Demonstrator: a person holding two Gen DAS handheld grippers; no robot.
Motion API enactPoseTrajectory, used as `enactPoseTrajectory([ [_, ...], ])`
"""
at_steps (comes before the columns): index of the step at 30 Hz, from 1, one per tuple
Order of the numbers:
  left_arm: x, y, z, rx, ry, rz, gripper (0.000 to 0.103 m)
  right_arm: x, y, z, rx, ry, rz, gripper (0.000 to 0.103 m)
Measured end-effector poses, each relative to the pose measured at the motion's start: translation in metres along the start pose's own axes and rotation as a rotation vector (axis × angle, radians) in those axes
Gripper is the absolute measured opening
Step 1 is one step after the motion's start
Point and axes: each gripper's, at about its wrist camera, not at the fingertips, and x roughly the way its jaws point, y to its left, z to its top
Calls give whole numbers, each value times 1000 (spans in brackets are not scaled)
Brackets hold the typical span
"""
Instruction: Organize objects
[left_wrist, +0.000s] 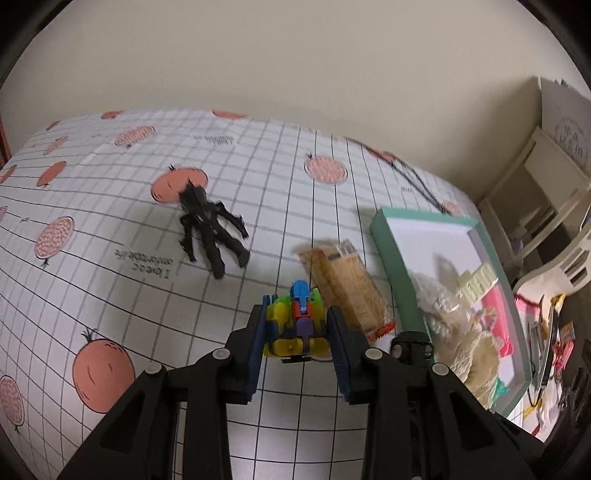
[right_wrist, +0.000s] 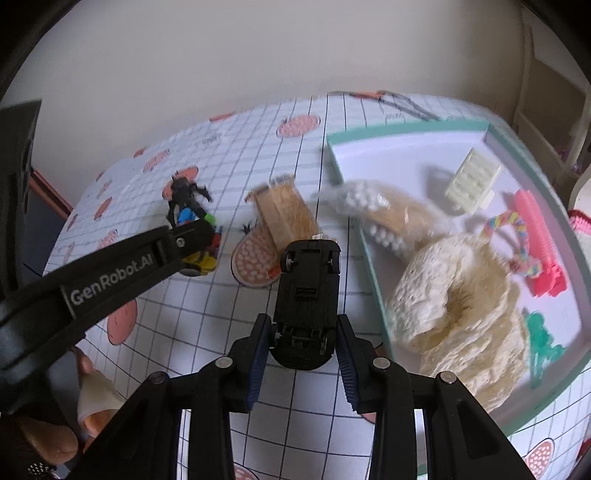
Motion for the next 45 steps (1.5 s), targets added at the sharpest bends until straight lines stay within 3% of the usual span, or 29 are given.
enactPoseTrajectory([
  [9,-27,-6,5,-20,-123,-28,35,-35,-12,11,9,-162,-58,37],
  [16,-33,-29,-1,32,-150,-61,35,-46,-48,12,53,-180,-94,37],
  [33,-34,-107,-37,214,-69,-190,35,-62,-124,6,162,-200,-184,37],
  [45,-32,-139,-56,270,-5,-256,35,-69,-176,-5,240,-186,-258,37],
])
